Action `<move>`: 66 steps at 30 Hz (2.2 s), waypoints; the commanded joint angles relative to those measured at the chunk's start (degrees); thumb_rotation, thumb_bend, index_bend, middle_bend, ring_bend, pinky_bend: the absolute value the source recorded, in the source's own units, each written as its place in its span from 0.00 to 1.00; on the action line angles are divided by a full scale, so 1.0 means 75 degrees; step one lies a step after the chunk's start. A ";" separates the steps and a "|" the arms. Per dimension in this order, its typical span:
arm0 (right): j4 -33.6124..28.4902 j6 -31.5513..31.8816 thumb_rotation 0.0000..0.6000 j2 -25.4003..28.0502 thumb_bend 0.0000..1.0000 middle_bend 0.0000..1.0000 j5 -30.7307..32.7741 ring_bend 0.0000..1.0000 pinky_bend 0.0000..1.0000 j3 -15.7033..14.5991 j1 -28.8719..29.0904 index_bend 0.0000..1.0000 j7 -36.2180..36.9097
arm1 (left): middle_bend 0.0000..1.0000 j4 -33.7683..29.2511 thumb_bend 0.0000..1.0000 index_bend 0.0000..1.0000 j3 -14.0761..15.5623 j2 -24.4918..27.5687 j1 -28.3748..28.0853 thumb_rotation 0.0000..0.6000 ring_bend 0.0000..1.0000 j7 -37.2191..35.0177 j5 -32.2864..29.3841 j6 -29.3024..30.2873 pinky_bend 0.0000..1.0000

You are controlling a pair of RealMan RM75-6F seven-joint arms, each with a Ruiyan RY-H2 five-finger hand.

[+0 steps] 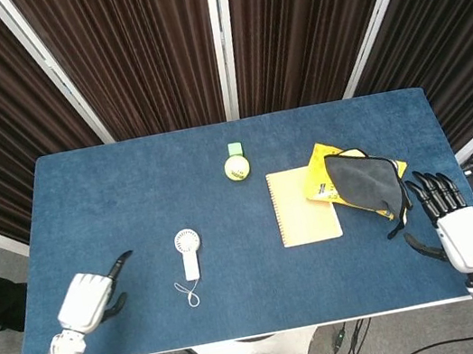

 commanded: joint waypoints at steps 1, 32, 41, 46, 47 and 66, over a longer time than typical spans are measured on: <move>-0.0063 -0.0114 1.00 -0.0006 0.15 0.00 0.0072 0.00 0.00 0.0033 0.0044 0.00 0.0003 | 0.82 0.0039 0.38 0.14 0.0090 -0.0220 -0.0305 1.00 0.82 -0.0012 0.0207 -0.0350 0.86; 0.0133 -0.0528 1.00 0.0006 0.16 0.00 0.0468 0.00 0.00 0.0127 0.0106 0.00 0.0292 | 0.82 0.0647 0.39 0.19 -0.0271 -0.1729 -0.1581 1.00 0.82 0.1939 -0.1764 -0.2133 0.83; 0.0216 -0.0629 1.00 -0.0014 0.16 0.00 0.0575 0.00 0.00 0.0141 0.0110 0.00 0.0361 | 0.82 0.0818 0.39 0.19 -0.0228 -0.1849 -0.1656 1.00 0.82 0.1984 -0.2109 -0.2067 0.83; 0.0239 -0.0702 1.00 -0.0027 0.16 0.00 0.0625 0.00 0.00 0.0135 0.0118 0.00 0.0356 | 0.82 0.0848 0.39 0.19 -0.0212 -0.1889 -0.1705 1.00 0.82 0.1930 -0.2047 -0.1938 0.83; 0.0241 -0.0710 1.00 -0.0029 0.16 0.00 0.0629 0.00 0.00 0.0134 0.0118 0.00 0.0356 | 0.82 0.0858 0.39 0.19 -0.0207 -0.1897 -0.1722 1.00 0.82 0.1933 -0.2045 -0.1937 0.83; 0.0291 -0.0810 1.00 0.0000 0.16 0.00 0.0731 0.00 0.00 0.0150 0.0115 0.00 0.0429 | 0.82 0.0976 0.39 0.19 -0.0096 -0.1993 -0.1973 1.00 0.82 0.2118 -0.2415 -0.2042 0.83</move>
